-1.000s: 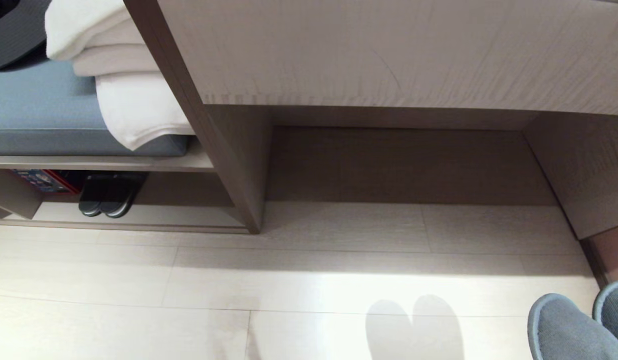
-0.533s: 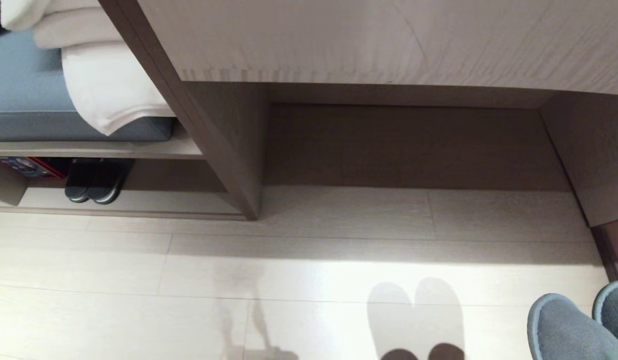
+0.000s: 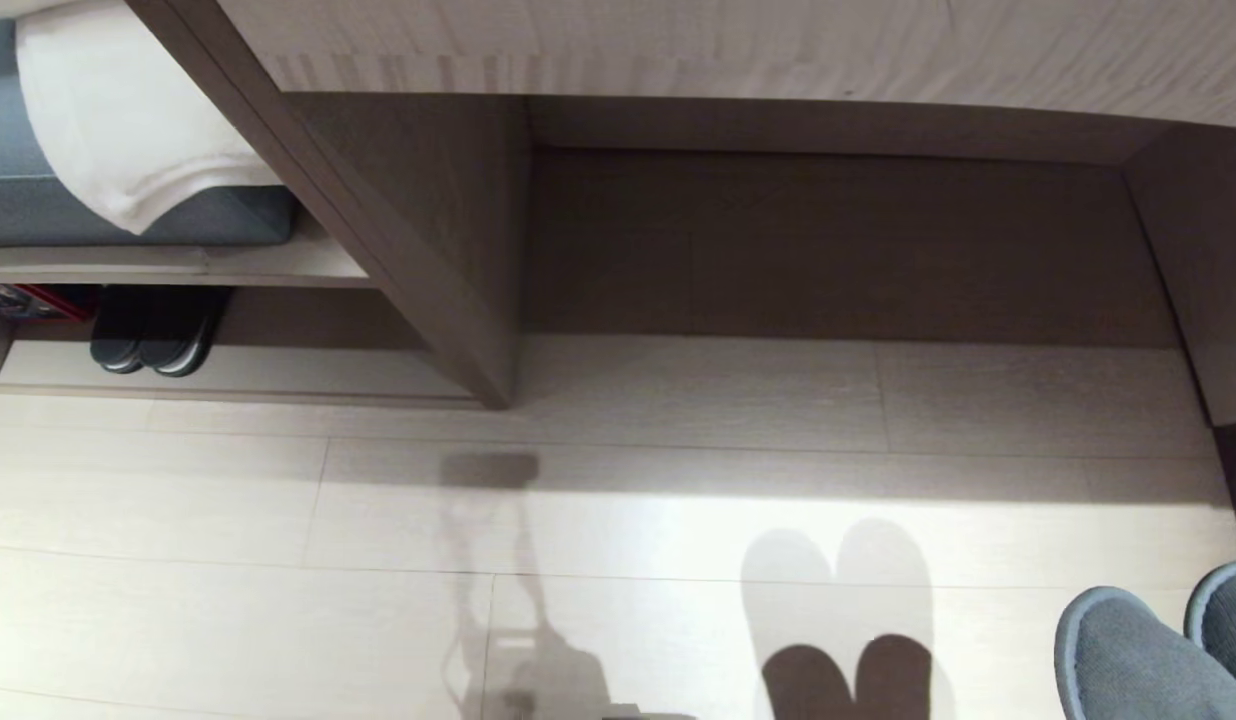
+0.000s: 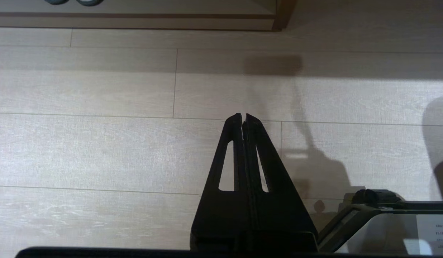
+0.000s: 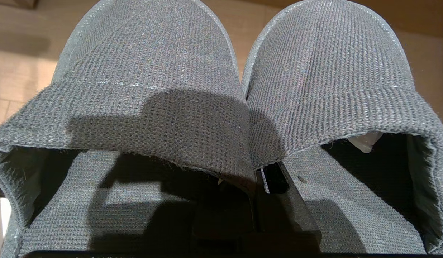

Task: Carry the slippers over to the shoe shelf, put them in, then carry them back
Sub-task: Place the slippers on the floor

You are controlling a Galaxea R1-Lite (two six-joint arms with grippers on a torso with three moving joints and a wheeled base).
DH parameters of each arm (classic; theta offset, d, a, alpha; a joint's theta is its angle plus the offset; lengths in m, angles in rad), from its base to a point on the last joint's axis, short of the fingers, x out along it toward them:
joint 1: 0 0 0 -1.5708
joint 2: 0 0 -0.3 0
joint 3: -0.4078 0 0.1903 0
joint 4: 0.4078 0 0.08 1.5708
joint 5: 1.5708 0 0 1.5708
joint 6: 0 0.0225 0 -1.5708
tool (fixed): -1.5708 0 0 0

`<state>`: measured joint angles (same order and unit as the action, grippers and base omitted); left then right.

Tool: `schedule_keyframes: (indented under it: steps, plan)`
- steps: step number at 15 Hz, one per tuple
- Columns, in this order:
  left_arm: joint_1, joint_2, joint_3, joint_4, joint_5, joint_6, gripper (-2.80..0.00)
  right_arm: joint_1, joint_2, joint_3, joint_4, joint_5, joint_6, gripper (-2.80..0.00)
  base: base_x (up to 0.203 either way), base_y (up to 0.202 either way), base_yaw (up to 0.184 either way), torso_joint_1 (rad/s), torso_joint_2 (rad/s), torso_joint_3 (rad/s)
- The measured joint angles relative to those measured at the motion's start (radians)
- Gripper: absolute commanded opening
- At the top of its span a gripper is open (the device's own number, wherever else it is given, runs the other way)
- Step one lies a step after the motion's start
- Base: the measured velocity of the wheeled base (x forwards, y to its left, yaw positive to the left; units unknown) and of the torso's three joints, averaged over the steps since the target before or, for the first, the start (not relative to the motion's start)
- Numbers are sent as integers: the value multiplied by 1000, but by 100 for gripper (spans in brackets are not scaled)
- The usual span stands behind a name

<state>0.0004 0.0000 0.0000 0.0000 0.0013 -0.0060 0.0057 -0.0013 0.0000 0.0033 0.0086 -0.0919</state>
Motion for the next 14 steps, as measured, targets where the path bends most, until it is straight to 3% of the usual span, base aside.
schedule_keyframes:
  steps: [14]
  plan:
    - [0,0,0,0,0,0,-280,0,0,0,-1,2,-6,-280,0,0,0,2,2,-197]
